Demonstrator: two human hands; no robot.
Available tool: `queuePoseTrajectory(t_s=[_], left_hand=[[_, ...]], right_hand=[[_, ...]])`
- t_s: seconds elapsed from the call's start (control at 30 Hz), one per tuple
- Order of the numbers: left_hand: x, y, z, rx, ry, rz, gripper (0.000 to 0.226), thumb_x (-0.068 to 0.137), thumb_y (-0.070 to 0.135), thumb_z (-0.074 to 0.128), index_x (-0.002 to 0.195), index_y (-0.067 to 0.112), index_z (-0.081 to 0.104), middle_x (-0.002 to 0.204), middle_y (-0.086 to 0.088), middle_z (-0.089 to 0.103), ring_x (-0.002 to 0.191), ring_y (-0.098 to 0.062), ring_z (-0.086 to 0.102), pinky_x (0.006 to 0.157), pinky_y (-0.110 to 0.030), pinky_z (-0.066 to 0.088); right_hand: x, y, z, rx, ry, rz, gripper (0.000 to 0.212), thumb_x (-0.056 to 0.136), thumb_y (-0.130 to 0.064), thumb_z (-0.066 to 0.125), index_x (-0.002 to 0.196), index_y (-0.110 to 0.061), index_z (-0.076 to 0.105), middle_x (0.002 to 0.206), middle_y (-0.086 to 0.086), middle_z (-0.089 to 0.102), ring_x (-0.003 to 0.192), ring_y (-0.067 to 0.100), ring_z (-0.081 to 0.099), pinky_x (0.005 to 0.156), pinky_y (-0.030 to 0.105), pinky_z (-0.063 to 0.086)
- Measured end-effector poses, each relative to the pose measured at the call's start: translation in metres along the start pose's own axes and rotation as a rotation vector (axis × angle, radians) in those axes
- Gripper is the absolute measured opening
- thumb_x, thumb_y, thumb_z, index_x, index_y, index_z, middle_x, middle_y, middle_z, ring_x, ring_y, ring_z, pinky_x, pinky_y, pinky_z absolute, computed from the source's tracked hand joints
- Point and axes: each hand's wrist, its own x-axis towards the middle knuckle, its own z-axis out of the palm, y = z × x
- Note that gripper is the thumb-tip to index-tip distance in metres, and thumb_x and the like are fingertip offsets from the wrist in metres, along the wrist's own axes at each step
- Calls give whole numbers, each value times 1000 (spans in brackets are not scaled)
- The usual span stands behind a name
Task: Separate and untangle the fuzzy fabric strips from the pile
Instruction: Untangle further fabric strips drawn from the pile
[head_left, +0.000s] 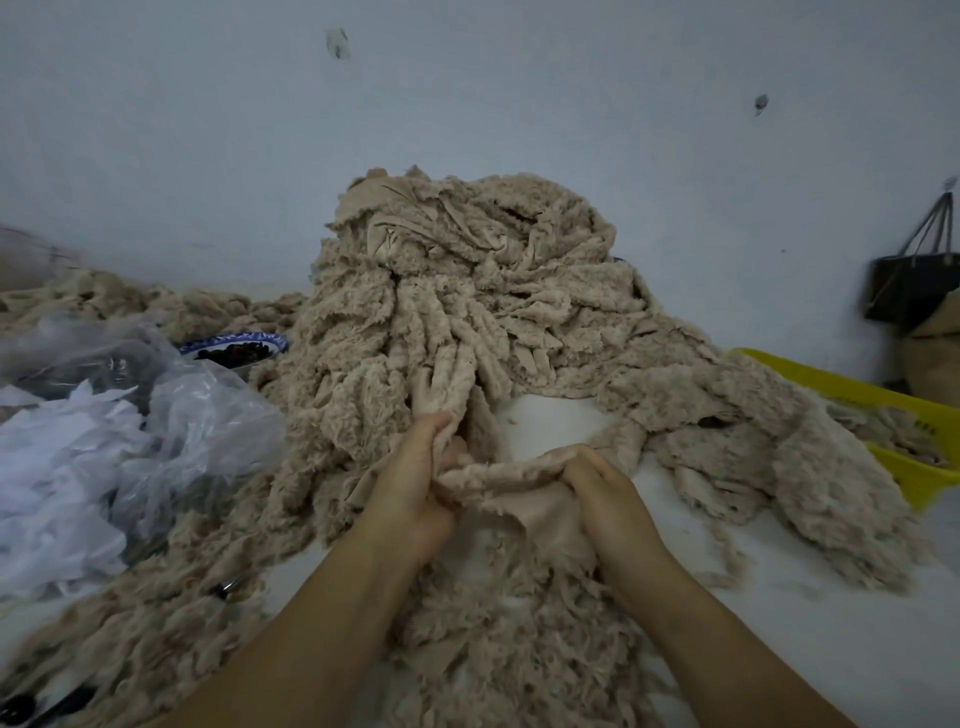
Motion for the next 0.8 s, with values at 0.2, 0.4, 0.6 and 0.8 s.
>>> queuePoseTrajectory(t_s=[0.2, 0.4, 0.6, 0.8], left_hand=[[-10, -31, 12, 1277, -235, 463, 36, 84, 53, 43, 71, 20, 51, 66, 9, 59, 64, -8, 56, 63, -33, 47], [-18, -40, 15, 1489, -583, 581, 36, 102, 25, 48, 68, 25, 36, 61, 6, 40, 52, -8, 34, 54, -32, 29], [-23, -40, 17, 1514, -701, 579, 35, 100, 20, 49, 67, 17, 37, 59, 4, 35, 51, -8, 31, 55, -32, 27], [-19, -47, 6, 1261, -533, 526, 42, 99, 30, 52, 59, 25, 39, 52, 11, 40, 49, -2, 36, 51, -23, 32]], right_hand=[[2, 1, 0, 334, -114, 172, 51, 98, -52, 44, 99, -14, 78, 96, 25, 58, 90, 37, 57, 88, 40, 49], [5, -2, 1, 275, -125, 316, 41, 97, -42, 55, 92, -9, 78, 96, 7, 77, 89, 15, 73, 82, 31, 53], [4, 0, -3, 412, -238, 377, 44, 72, -52, 71, 89, -12, 67, 81, 0, 66, 77, 14, 66, 70, 25, 54], [9, 6, 1, 340, -64, 275, 35, 93, -39, 61, 69, -15, 64, 70, 9, 64, 64, 18, 64, 62, 30, 53]])
